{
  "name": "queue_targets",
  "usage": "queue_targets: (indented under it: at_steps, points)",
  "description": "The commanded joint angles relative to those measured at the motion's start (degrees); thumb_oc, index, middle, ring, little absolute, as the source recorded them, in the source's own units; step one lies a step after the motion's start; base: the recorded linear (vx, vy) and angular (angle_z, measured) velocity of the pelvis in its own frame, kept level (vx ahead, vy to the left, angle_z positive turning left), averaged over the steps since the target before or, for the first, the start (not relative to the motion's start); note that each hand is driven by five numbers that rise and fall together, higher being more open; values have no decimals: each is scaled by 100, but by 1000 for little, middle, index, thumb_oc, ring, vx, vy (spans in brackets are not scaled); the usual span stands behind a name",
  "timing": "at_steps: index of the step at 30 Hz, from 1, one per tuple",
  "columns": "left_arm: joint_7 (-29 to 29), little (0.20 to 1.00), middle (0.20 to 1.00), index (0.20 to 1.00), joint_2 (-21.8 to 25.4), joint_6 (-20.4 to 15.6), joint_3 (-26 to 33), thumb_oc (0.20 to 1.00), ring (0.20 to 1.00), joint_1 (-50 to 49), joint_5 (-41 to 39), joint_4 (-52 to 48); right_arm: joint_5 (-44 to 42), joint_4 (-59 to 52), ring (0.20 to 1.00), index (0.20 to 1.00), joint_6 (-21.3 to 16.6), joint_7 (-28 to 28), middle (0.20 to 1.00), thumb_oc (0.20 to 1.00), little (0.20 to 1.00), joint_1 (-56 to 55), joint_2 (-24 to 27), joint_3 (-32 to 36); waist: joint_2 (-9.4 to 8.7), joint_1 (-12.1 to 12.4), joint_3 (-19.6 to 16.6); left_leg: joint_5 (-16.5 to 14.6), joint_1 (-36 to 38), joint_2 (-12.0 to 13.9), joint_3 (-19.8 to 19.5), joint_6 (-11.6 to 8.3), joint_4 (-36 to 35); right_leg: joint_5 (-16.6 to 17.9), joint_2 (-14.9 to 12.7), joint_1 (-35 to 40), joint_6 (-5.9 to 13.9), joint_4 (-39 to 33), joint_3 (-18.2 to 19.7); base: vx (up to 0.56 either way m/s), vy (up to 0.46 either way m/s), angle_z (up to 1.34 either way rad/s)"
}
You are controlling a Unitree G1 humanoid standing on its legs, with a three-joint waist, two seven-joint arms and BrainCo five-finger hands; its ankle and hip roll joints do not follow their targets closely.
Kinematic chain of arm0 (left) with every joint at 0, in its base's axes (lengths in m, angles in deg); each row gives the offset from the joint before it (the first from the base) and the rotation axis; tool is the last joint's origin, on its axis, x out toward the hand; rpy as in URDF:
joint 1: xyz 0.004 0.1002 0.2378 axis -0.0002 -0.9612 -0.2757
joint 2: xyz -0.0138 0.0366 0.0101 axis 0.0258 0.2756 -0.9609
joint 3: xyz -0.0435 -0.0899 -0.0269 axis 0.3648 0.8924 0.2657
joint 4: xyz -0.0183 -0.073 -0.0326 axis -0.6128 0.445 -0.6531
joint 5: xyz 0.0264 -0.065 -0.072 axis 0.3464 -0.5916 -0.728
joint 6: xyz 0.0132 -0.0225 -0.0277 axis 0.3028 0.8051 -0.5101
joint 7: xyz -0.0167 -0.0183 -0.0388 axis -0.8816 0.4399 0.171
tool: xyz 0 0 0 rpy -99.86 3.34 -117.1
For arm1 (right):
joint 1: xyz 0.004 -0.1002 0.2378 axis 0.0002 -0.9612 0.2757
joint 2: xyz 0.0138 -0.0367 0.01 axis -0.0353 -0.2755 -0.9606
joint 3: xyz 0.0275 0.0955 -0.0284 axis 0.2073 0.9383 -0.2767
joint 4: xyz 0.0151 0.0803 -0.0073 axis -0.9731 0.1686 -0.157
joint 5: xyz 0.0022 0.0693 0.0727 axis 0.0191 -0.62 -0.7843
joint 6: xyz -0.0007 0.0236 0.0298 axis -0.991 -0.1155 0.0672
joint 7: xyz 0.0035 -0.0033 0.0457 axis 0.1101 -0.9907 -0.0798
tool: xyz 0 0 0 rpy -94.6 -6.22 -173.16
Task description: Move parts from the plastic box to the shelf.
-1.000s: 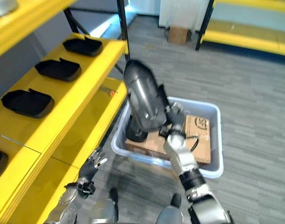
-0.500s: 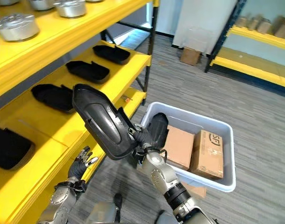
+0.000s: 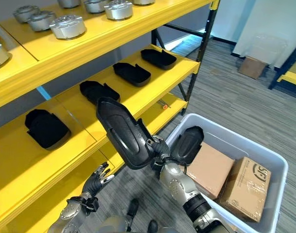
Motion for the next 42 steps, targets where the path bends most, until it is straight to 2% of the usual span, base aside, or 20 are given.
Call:
queue_targets:
  at_steps: [1,4,6,12,15,18,19,24,26,29,30,33,34,36,37,38,39,40,41,42]
  points:
    - [426,1000,1000,1000,134,-12,128,1000,1000,385,248,-249,-113,-626,200,200,-368,45,200,200,200,50,-324,375,-231,-246,177,-565,774,-223,1351,12,411,679,-491,230,932,-652,162,-110,21,162]
    - [490,1000,1000,1000,153,33,80,1000,1000,414,278,-239,-72,-568,200,200,-278,194,200,200,200,-12,-289,467,-259,-371,224,-727,721,33,1908,-153,884,663,-720,224,914,-506,-163,-107,75,140]
    - [492,1000,1000,1000,141,67,105,1000,1000,447,249,-241,-34,-505,200,200,-137,290,200,200,200,11,-273,499,-299,-424,229,-660,694,361,2186,-259,1262,616,-903,182,872,-334,-364,-114,152,29]
    - [673,1000,1000,1000,87,9,141,1000,1000,555,141,-141,-82,-221,200,200,6,419,200,200,200,166,-233,559,-230,-569,183,281,890,1469,2366,-627,1414,316,-1171,34,717,157,-810,-86,250,48]
    - [690,1000,1000,1000,57,-76,106,1000,1000,633,106,-80,-96,-203,200,200,77,398,200,200,200,251,-164,591,-113,-651,157,536,1086,1736,2423,-779,1170,197,-1314,-47,707,357,-1003,-82,396,56]
    - [513,1000,1000,1000,68,-113,30,1000,1000,672,176,-164,-150,-203,200,200,114,352,200,200,200,281,-141,591,29,-643,184,483,1111,1656,2342,-808,995,123,-1413,-59,749,497,-1015,-96,557,48]
    - [498,1000,1000,1000,105,-118,10,1000,1000,673,258,-218,-173,-232,200,200,101,281,200,200,200,260,-145,613,82,-639,207,353,1153,1566,2438,-791,874,132,-1480,-5,804,501,-1042,-99,557,53]
    - [428,1000,1000,1000,255,-149,-33,1000,1000,577,452,-369,-229,-277,200,200,15,213,200,200,200,158,-185,658,51,-531,245,-20,1200,1241,2475,-662,619,405,-1650,220,1051,200,-1032,-66,397,37]
    - [452,1000,1000,1000,355,-73,-8,1000,1000,486,366,-502,39,-375,200,200,-155,143,200,200,200,91,-176,675,-31,-433,248,-299,1296,1024,2478,-527,332,796,-1895,274,1350,-93,-1028,-110,349,12]
    - [472,1000,1000,1000,469,-142,8,1000,1000,430,345,-572,138,-543,200,200,-173,93,200,200,200,25,-174,685,-80,-343,252,-348,1392,928,2526,-461,88,1201,-2202,316,1570,-362,-1133,-92,254,17]
    - [491,1000,1000,1000,494,-193,12,1000,1000,385,353,-572,163,-595,200,200,-172,97,200,200,200,-20,-210,700,-107,-260,248,-355,1419,860,2575,-415,-1,1447,-2443,317,1658,-412,-1268,-100,269,5]
    - [560,1000,1000,1000,524,-269,4,1000,1000,331,406,-569,256,-642,200,200,-135,144,200,200,200,-39,-242,717,-182,-132,256,-408,1439,742,2703,-343,-92,1723,-2594,269,1756,-514,-1540,-79,244,7]
    - [546,1000,1000,1000,500,-297,-1,1000,1000,279,433,-580,222,-665,200,200,-34,156,200,200,200,-42,-281,707,-225,-37,289,-568,1550,659,2828,-335,-128,1969,-2678,204,1920,-496,-1778,-34,232,-1]
    - [506,1000,1000,1000,479,-322,6,1000,1000,235,406,-603,199,-671,200,200,53,197,200,200,200,-37,-317,715,-253,42,324,-660,1613,598,2979,-297,-134,2130,-2745,100,2009,-377,-1933,-56,200,-54]
    - [473,1000,1000,1000,478,-320,-14,1000,1000,264,408,-610,165,-685,200,200,71,200,200,200,200,-17,-329,690,-265,21,342,-699,1593,546,3009,-220,-143,2034,-2608,-71,1976,-139,-1841,-75,126,-68]
    - [479,1000,1000,1000,489,-281,-63,1000,1000,344,379,-591,96,-742,200,200,40,166,200,200,200,-41,-282,662,-256,-80,343,-675,1526,546,2938,-158,-134,1503,-2122,-151,1788,55,-1622,-113,102,-36]
    - [509,1000,1000,1000,468,-230,-111,1000,1000,409,315,-590,33,-849,200,200,13,89,200,200,200,-93,-214,645,-293,-183,354,-585,1407,483,2873,-75,-104,1185,-1674,-229,1577,103,-1441,-60,21,1]
    - [503,1000,1000,1000,447,-207,-131,1000,1000,417,287,-599,17,-898,200,200,16,60,200,200,200,-124,-193,639,-300,-217,359,-588,1397,456,2828,-58,-94,1079,-1540,-239,1536,134,-1363,-29,15,47]
    - [461,1000,1000,1000,361,-125,-175,1000,1000,443,233,-658,-34,-975,200,200,40,64,200,200,200,-204,-143,640,-329,-304,369,-592,1369,367,2748,-30,-65,765,-1117,-189,1345,167,-1165,33,18,84]
    - [426,1000,1000,1000,294,-56,-249,1000,1000,514,173,-685,-73,-974,200,200,8,49,200,200,200,-224,-81,662,-366,-412,353,-600,1319,234,2536,-13,-46,693,-854,-117,1212,-48,-802,43,2,68]
